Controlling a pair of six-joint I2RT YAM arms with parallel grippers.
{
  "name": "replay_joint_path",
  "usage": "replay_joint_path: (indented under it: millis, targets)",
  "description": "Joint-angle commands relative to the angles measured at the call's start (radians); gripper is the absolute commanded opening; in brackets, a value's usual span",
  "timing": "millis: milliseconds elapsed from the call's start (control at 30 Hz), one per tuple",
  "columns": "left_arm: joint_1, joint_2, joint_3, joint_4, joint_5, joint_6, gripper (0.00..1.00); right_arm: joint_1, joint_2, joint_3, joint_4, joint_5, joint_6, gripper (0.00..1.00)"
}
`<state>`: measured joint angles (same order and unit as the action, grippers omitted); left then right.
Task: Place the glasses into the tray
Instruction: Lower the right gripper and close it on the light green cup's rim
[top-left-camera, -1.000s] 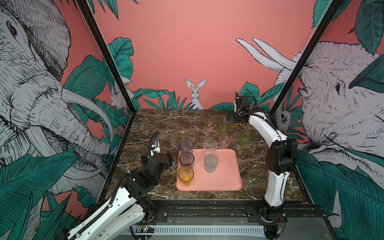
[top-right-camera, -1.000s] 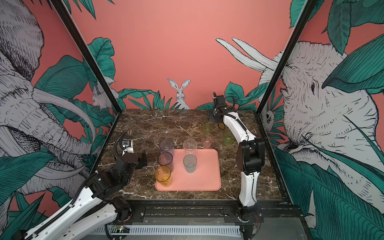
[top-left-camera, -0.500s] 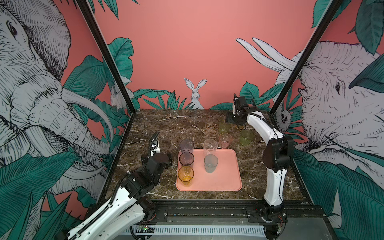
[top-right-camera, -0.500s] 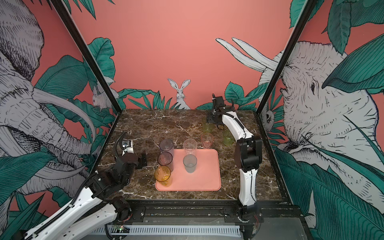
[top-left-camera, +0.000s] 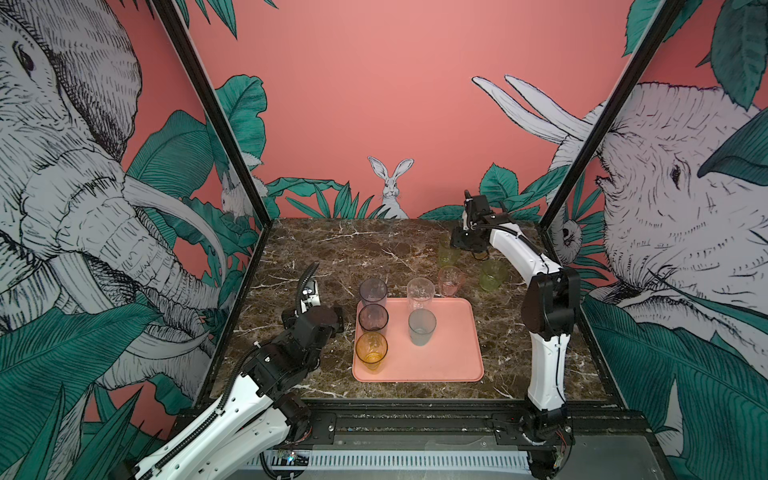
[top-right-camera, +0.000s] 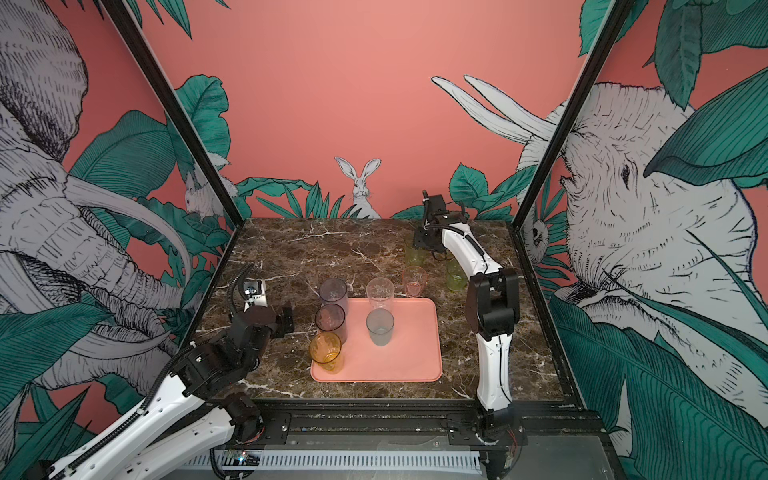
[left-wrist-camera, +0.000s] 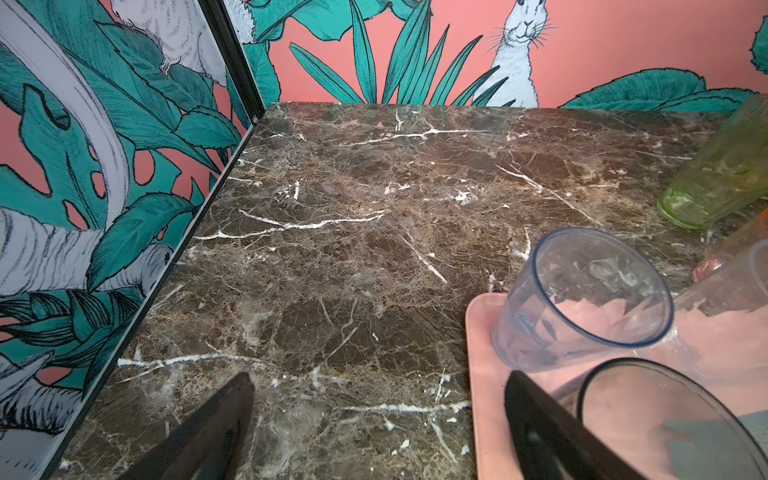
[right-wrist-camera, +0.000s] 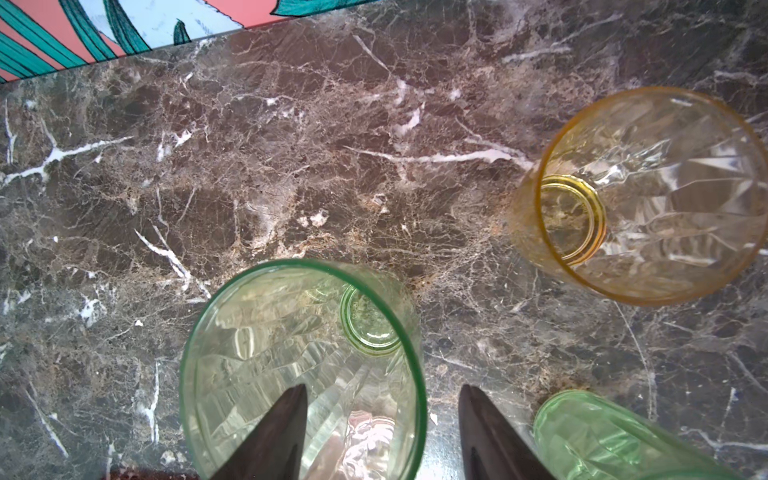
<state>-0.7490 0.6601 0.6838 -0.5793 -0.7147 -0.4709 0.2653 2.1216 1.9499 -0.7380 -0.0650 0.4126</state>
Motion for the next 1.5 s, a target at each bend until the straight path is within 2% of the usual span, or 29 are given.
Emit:
replay_joint_path:
  millis: [0, 167, 267, 733, 1000, 1467]
  targets:
    - [0.005, -0.007, 0.005, -0.015, -0.007, -0.014, 0.95, -0.006, 0.017, 0.018, 0.004, -0.007, 0.0, 0.54]
    - [0.005, -0.003, 0.004, -0.012, 0.0, -0.017, 0.95, -0.006, 0.036, 0.029, 0.008, -0.006, -0.005, 0.39]
    - [0.006, -0.003, 0.008, -0.017, -0.001, -0.014, 0.95, -0.008, 0.04, 0.041, 0.011, 0.01, -0.022, 0.35]
    - [0.006, 0.01, 0.009, -0.011, -0.003, -0.011, 0.95, -0.014, 0.052, 0.114, -0.016, -0.001, -0.037, 0.02]
    - [0.006, 0.019, 0.011, -0.002, -0.003, -0.005, 0.95, -0.013, 0.027, 0.145, -0.04, -0.016, -0.035, 0.0]
    - [0.005, 0.031, 0.007, 0.005, -0.003, -0.005, 0.95, -0.013, -0.148, 0.149, -0.111, -0.019, -0.055, 0.0]
